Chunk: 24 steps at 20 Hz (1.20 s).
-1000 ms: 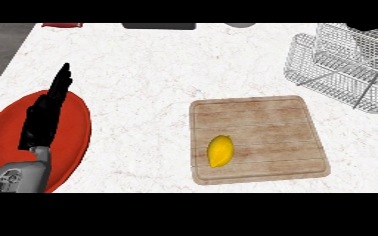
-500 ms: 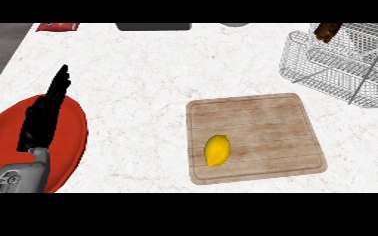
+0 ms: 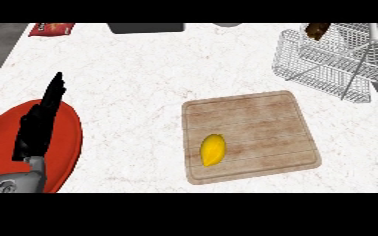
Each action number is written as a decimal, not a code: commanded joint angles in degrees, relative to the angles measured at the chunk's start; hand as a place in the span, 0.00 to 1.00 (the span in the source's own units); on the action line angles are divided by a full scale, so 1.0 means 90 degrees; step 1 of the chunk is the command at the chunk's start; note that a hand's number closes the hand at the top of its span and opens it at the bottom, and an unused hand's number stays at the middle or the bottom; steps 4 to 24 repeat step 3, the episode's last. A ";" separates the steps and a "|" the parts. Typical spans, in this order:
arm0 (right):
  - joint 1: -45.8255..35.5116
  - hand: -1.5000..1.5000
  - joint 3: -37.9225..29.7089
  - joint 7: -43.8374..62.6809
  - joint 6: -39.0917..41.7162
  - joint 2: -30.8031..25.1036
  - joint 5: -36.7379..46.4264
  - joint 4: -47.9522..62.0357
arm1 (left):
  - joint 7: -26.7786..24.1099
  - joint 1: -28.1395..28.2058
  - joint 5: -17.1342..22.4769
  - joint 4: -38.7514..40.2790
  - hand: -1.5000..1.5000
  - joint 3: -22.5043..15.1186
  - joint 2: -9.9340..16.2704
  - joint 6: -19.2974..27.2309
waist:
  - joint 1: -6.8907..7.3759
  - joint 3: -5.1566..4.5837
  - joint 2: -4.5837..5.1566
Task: Pick the sweet potato from the cutting board and place it in the tiered basket
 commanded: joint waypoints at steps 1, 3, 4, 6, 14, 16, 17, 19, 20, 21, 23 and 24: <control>0.1400 0.00 -0.0864 -0.0319 0.0464 0.0137 -0.0871 -0.1250 | 0.0168 -0.0141 -0.0080 -0.0065 0.50 0.0015 0.0025 0.0036 | -0.0078 0.0007 0.0001; 0.1935 0.00 -0.1250 -0.0235 0.0721 0.0300 -0.1237 -0.1988 | -0.0175 -0.0076 -0.0035 0.0172 0.50 0.0070 -0.0004 -0.0012 | -0.0054 0.0000 0.0015; 0.1935 0.00 -0.1250 -0.0235 0.0721 0.0300 -0.1237 -0.1988 | -0.0175 -0.0076 -0.0035 0.0172 0.50 0.0070 -0.0004 -0.0012 | -0.0054 0.0000 0.0015; 0.1935 0.00 -0.1250 -0.0235 0.0721 0.0300 -0.1237 -0.1988 | -0.0175 -0.0076 -0.0035 0.0172 0.50 0.0070 -0.0004 -0.0012 | -0.0054 0.0000 0.0015; 0.1935 0.00 -0.1250 -0.0235 0.0721 0.0300 -0.1237 -0.1988 | -0.0175 -0.0076 -0.0035 0.0172 0.50 0.0070 -0.0004 -0.0012 | -0.0054 0.0000 0.0015; 0.1935 0.00 -0.1250 -0.0235 0.0721 0.0300 -0.1237 -0.1988 | -0.0175 -0.0076 -0.0035 0.0172 0.50 0.0070 -0.0004 -0.0012 | -0.0054 0.0000 0.0015; 0.1935 0.00 -0.1250 -0.0235 0.0721 0.0300 -0.1237 -0.1988 | -0.0175 -0.0076 -0.0035 0.0172 0.50 0.0070 -0.0004 -0.0012 | -0.0054 0.0000 0.0015; 0.1935 0.00 -0.1250 -0.0235 0.0721 0.0300 -0.1237 -0.1988 | -0.0175 -0.0076 -0.0035 0.0172 0.50 0.0070 -0.0004 -0.0012 | -0.0054 0.0000 0.0015; 0.1935 0.00 -0.1250 -0.0235 0.0721 0.0300 -0.1237 -0.1988 | -0.0175 -0.0076 -0.0035 0.0172 0.50 0.0070 -0.0004 -0.0012 | -0.0054 0.0000 0.0015; 0.1935 0.00 -0.1250 -0.0235 0.0721 0.0300 -0.1237 -0.1988 | -0.0175 -0.0076 -0.0035 0.0172 0.50 0.0070 -0.0004 -0.0012 | -0.0054 0.0000 0.0015; 0.1935 0.00 -0.1250 -0.0235 0.0721 0.0300 -0.1237 -0.1988 | -0.0175 -0.0076 -0.0035 0.0172 0.50 0.0070 -0.0004 -0.0012 | -0.0054 0.0000 0.0015; 0.1935 0.00 -0.1250 -0.0235 0.0721 0.0300 -0.1237 -0.1988 | -0.0175 -0.0076 -0.0035 0.0172 0.50 0.0070 -0.0004 -0.0012 | -0.0054 0.0000 0.0015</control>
